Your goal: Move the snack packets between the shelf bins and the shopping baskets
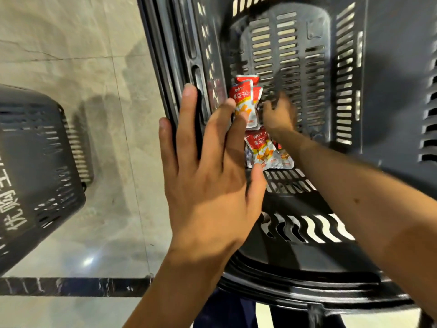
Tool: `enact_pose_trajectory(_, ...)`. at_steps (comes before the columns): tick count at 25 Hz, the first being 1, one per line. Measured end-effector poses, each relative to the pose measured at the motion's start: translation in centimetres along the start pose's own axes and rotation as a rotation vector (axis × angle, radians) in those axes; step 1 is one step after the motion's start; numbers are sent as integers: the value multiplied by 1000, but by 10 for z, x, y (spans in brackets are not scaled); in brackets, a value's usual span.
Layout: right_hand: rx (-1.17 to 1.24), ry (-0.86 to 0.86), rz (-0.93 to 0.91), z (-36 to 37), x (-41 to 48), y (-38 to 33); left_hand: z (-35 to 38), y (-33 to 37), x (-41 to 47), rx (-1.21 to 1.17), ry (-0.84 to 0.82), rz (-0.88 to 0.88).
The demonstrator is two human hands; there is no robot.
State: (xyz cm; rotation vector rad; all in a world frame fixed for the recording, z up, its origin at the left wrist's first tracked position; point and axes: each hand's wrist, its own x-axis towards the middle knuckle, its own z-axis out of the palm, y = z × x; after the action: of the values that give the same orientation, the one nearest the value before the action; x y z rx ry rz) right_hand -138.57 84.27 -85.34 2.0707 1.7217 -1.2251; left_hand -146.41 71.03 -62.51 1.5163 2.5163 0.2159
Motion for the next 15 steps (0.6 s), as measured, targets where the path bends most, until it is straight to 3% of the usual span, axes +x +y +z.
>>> enact_pose_trajectory(2,-60,106,53,-15,-6,20,-1,0,-1,7,-9,-8)
enact_pose_trajectory(5,-60,134,175,-25,-21,43,-2,-1,-1,4,-13,-1)
enact_pose_trajectory(7,-124,146,124,-17,-32,52,-1,-1,0,-4,-9,-1)
enact_pose_trajectory(11,-167,-108,1,9,-50,60,-2,-2,-1,-18,-12,-2)
enact_pose_trajectory(15,-120,-79,36,16,-53,54,-2,-2,-2,-23,-23,6)
